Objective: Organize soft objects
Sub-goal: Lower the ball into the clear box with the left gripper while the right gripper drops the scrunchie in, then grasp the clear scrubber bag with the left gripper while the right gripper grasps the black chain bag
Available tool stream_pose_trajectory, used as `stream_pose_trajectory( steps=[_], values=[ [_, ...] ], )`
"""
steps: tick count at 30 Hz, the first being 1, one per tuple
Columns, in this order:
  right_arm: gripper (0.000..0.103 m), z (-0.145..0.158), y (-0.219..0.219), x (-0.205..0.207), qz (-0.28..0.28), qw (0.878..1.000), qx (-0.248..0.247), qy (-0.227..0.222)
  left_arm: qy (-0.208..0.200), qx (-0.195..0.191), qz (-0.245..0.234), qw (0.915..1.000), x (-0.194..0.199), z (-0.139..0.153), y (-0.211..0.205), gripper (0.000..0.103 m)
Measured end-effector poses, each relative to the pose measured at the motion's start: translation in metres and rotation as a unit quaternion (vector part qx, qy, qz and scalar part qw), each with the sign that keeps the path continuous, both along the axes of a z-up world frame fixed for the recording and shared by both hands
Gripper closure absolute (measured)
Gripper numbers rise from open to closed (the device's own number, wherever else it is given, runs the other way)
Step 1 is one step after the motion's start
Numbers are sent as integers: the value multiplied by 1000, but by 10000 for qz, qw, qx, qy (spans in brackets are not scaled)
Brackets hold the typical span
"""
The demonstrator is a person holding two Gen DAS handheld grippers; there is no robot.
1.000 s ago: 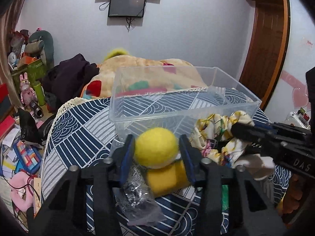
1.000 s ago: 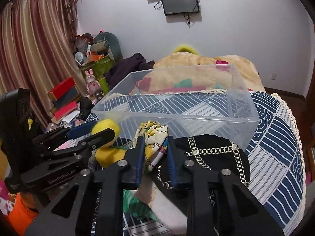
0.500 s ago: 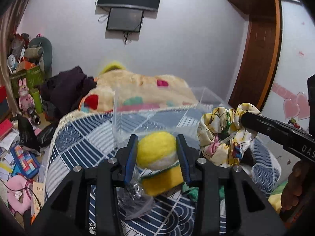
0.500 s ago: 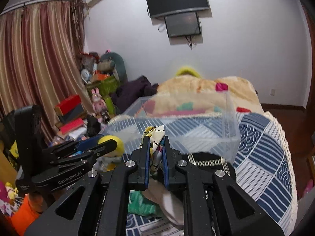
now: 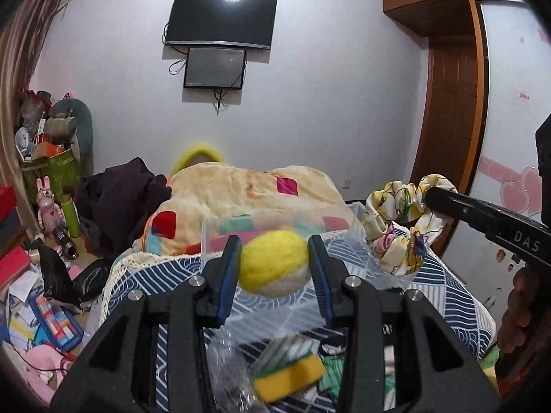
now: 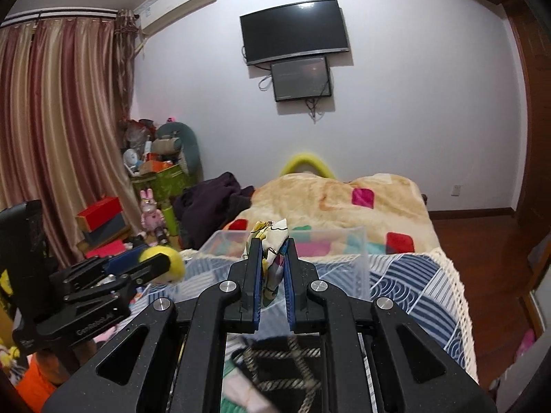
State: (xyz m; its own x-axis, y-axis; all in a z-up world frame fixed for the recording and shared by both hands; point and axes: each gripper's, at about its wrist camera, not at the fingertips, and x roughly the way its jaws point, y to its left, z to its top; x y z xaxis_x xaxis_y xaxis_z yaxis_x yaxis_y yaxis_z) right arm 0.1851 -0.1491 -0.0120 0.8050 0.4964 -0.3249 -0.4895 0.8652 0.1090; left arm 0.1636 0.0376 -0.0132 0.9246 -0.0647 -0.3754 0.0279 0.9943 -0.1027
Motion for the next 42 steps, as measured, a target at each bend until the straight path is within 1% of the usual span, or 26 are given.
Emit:
stream_pose_trajectory(
  steps=[5,8,12,16,19,23,24,25,26,27,28,29,30,32,34,35,36,38,40,42],
  values=[
    [93,-9,4,23,-185,9995,-135,196,140,116,23,9998,23,-5,-1,64],
    [93,-18,8,34,-232,9987,-231,400,351,115,-16,9993,39,-13,-2,64],
    [93,-32,13,46,-277,9961,-471,699,752,94,-21,9971,59,-27,-2,64],
    [93,-43,18,55,-166,9926,-678,997,1076,104,-40,9941,71,-40,-3,64],
    [92,-48,19,58,-167,9903,-822,1109,1341,74,-126,9909,79,-49,-6,64],
    [91,-50,17,58,-139,9885,-910,1199,1470,158,-184,9888,81,-54,-10,63],
    [90,-50,17,58,-118,9882,-921,1218,1497,181,-199,9884,81,-55,-11,63],
    [89,-50,16,57,-110,9879,-931,1232,1520,203,-198,9880,82,-55,-11,60],
    [85,-50,14,57,-113,9878,-936,1238,1528,213,-206,9878,82,-55,-11,57],
    [76,-50,14,56,-113,9878,-940,1237,1520,222,-206,9879,80,-54,-12,56],
    [69,-49,13,55,-112,9880,-933,1222,1503,233,-208,9882,78,-53,-12,52],
    [55,-47,11,53,-125,9891,-894,1163,1482,253,-204,9884,76,-52,-13,47],
    [43,-45,11,52,-147,9899,-865,1110,1455,272,-197,9888,76,-50,-12,44],
    [38,-40,10,46,-187,9917,-823,965,1386,308,-188,9897,70,-46,-12,35],
    [37,-34,9,42,-216,9927,-809,866,1273,336,-202,9911,62,-38,-12,32],
    [34,-30,7,38,-238,9934,-788,799,1220,353,-214,9917,58,-34,-12,28],
    [27,-26,6,34,-262,9940,-764,739,1135,372,-216,9926,52,-28,-11,25],
    [21,-18,4,25,-303,9954,-704,573,1005,387,-221,9939,43,-19,-10,15],
    [20,-11,0,15,-313,9966,-668,379,855,401,-214,9953,30,-8,-7,9],
    [17,-6,-2,8,-342,9968,-676,252,733,402,-216,9963,18,1,-3,6]
  ],
)
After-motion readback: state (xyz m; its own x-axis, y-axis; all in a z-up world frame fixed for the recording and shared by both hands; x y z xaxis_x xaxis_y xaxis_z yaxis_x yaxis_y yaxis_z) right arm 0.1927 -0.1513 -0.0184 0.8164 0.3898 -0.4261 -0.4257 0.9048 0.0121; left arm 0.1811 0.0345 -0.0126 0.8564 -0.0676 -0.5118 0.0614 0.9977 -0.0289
